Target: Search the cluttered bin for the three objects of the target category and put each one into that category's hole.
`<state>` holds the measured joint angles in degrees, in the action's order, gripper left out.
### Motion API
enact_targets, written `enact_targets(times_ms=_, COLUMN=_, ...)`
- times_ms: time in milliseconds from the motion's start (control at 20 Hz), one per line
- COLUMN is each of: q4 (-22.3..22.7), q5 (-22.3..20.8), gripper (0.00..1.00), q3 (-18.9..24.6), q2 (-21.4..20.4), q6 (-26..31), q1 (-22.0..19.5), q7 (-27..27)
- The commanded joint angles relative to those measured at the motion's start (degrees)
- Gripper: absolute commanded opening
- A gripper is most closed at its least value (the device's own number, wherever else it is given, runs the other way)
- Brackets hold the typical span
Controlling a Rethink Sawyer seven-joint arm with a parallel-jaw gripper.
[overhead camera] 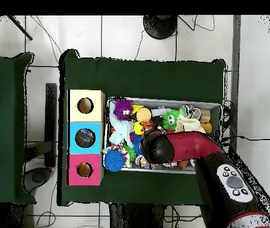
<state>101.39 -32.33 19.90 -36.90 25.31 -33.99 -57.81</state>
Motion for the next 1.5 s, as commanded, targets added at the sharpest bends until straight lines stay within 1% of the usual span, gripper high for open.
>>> enact_targets(times_ms=50, q4=9.7, q5=3.2, gripper=0.00, q3=-0.9, q2=-8.4, q6=0.5, q1=1.6, q7=-11.3)
enact_targets(times_ms=150, q4=11.8, q5=4.0, gripper=0.00, q3=-0.9, q2=-10.4, q6=1.0, q1=2.0, q7=-11.6)
enact_targets(times_ms=350, q4=15.7, q5=5.3, gripper=0.00, q3=0.0, q2=-14.0, q6=1.6, q1=2.3, q7=-10.0)
enact_targets(times_ms=450, q4=18.6, q5=6.9, gripper=0.00, q3=2.3, q2=-16.1, q6=1.1, q1=0.9, q7=-8.5)
enact_targets(times_ms=650, q4=23.0, q5=10.3, gripper=0.00, q3=4.3, q2=-21.0, q6=1.9, q1=0.9, q7=-7.6)
enact_targets(times_ms=750, q4=24.9, q5=11.6, gripper=0.00, q3=4.6, q2=-22.4, q6=1.2, q1=1.4, q7=-8.1)
enact_targets(times_ms=900, q4=25.0, q5=11.4, gripper=0.00, q3=2.9, q2=-21.7, q6=-0.6, q1=4.6, q7=-10.4)
enact_targets(times_ms=1100, q4=24.4, q5=10.7, gripper=0.00, q3=-0.6, q2=-19.1, q6=-4.9, q1=9.6, q7=-15.3)
enact_targets(times_ms=1250, q4=23.5, q5=10.5, gripper=0.00, q3=-4.0, q2=-16.8, q6=-8.0, q1=14.3, q7=-18.7)
enact_targets(times_ms=1450, q4=23.6, q5=12.7, gripper=0.00, q3=-6.7, q2=-16.3, q6=-9.9, q1=19.0, q7=-21.0)
enact_targets(times_ms=1500, q4=23.8, q5=13.3, gripper=0.00, q3=-7.1, q2=-16.7, q6=-9.8, q1=19.8, q7=-21.2)
